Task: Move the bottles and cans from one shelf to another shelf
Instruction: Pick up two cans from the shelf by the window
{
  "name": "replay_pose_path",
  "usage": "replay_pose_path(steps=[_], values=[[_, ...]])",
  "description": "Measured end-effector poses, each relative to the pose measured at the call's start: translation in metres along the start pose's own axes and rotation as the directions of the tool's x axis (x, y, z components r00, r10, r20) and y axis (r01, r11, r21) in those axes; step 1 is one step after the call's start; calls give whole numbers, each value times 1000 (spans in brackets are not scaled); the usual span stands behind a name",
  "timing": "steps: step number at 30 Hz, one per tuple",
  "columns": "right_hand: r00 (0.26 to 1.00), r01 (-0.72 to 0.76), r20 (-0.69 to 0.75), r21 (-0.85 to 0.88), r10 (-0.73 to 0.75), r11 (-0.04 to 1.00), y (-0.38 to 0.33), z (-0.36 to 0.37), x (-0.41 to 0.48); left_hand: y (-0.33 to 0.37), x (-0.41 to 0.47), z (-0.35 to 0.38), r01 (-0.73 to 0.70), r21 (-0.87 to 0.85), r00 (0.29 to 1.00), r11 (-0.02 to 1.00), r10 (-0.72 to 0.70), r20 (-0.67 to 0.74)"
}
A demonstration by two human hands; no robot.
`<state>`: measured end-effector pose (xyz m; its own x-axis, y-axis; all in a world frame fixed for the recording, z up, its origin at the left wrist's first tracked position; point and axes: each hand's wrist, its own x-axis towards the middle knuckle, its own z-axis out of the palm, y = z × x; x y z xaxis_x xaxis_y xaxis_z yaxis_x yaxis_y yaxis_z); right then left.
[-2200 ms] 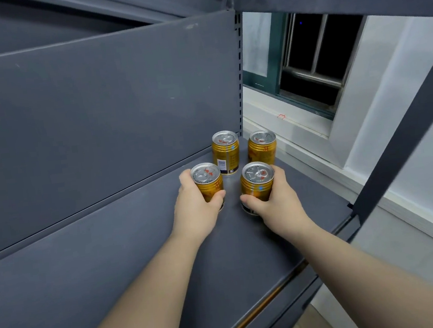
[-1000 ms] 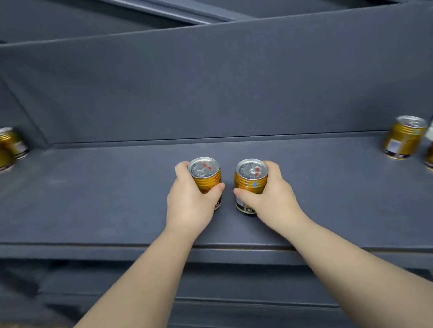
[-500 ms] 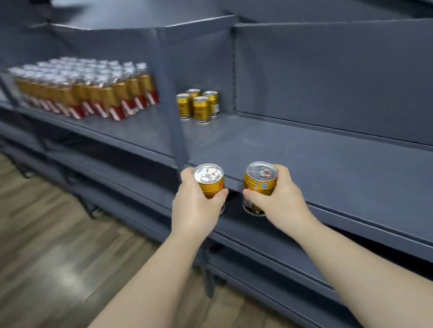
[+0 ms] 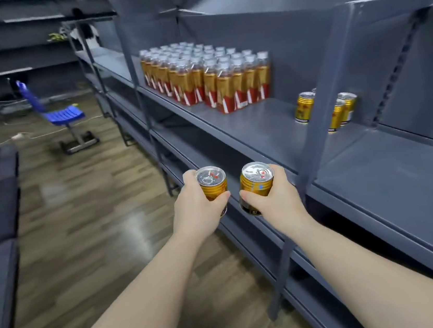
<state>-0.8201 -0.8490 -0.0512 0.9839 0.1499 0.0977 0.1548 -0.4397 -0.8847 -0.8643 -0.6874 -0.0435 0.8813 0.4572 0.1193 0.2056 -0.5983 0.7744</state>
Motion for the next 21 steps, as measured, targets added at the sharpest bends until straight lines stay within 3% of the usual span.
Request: replay_pose_path(steps=[10,21], values=[[999,-8,-44,45,10,999,-6,15,124,24,130,32,-53,-24,998,998,53,18],[930,-152,-327,79,169,985,7,-1,208,66,234,91,-210,-86,966,974,220,138]])
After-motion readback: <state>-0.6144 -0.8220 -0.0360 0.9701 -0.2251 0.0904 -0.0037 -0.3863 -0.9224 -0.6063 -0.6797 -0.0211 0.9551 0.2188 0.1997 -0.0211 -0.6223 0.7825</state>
